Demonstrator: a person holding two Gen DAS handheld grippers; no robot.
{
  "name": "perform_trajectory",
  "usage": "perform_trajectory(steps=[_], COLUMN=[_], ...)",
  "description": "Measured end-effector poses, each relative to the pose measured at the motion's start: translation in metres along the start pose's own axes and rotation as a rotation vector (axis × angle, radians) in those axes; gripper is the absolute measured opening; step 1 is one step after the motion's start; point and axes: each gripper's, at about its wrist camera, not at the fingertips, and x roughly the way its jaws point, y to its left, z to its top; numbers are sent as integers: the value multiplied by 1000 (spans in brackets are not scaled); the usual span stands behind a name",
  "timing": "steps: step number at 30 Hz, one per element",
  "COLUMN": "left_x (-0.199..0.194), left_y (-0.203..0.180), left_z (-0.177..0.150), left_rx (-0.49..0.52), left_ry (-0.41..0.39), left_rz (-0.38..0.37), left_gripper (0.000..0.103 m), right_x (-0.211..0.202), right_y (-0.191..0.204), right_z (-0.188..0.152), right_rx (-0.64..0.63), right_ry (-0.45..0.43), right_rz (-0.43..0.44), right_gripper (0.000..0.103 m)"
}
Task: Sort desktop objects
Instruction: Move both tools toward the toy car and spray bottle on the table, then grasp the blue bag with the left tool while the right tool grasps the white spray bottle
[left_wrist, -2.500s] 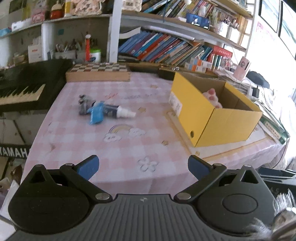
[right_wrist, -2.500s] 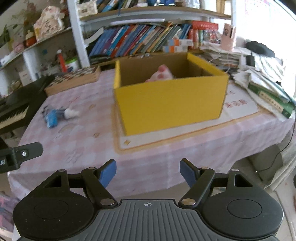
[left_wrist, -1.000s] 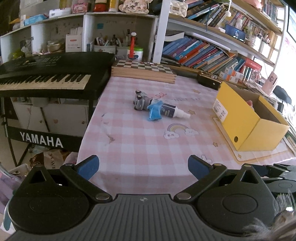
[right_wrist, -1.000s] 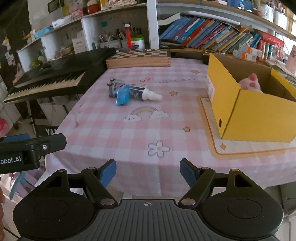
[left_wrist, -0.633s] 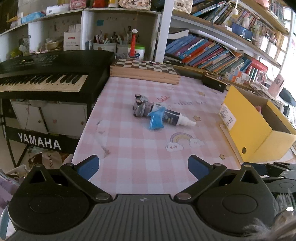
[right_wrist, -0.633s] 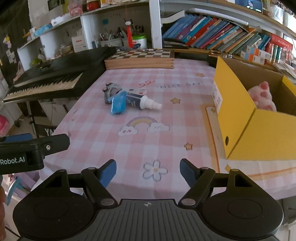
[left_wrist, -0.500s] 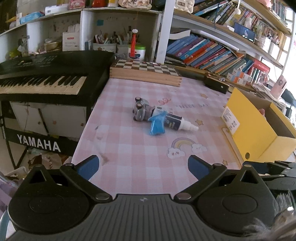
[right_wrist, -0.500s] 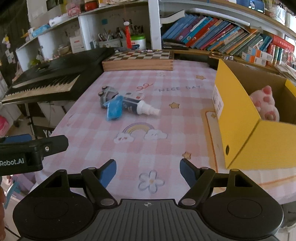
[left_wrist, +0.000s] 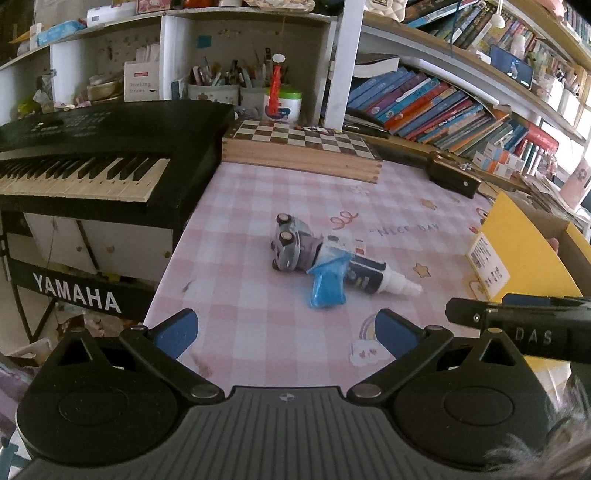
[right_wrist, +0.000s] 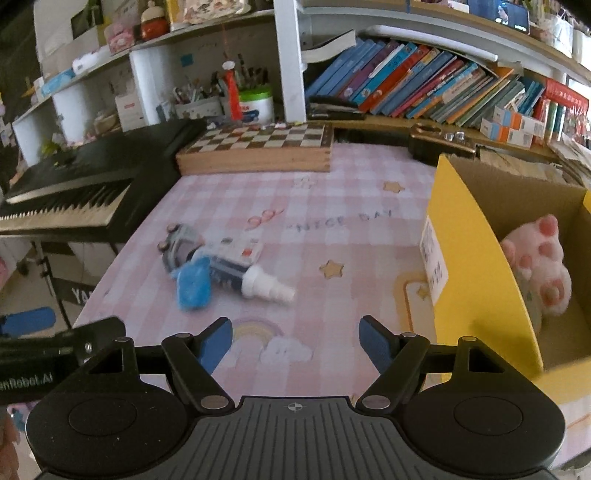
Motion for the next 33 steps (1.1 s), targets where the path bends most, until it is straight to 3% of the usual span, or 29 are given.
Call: perform_trajectory(steps=[11,15,18,22,28,29,33], left_x=[29,42,51,66,91,96,108], left_y=[-5,-5,-6,-10,-30,-33,-39], left_z=[18,19,19,20,18,17,18], left_rx=[-2,-2,3,14,96,116,151], left_ry=[-17,5,23,47,75,80,92], left_rz=[10,6,-10,-40,-81,-83,-86], left_gripper=[100,97,88,65,61,52,32], right_x=[36,47,53,54,55,55,57], right_y=[-4,-2,-2,-5,-12,-12,-9], right_z=[19,22,24,26,30,30,31], right_rx=[7,0,-8,-1,-7,-9,-25], right_ry=[15,23,30,22,14,17,26], right_rz=[-18,-12,-6,-15,-26,-25,-5], right_gripper=[76,70,68,68,68,68,68])
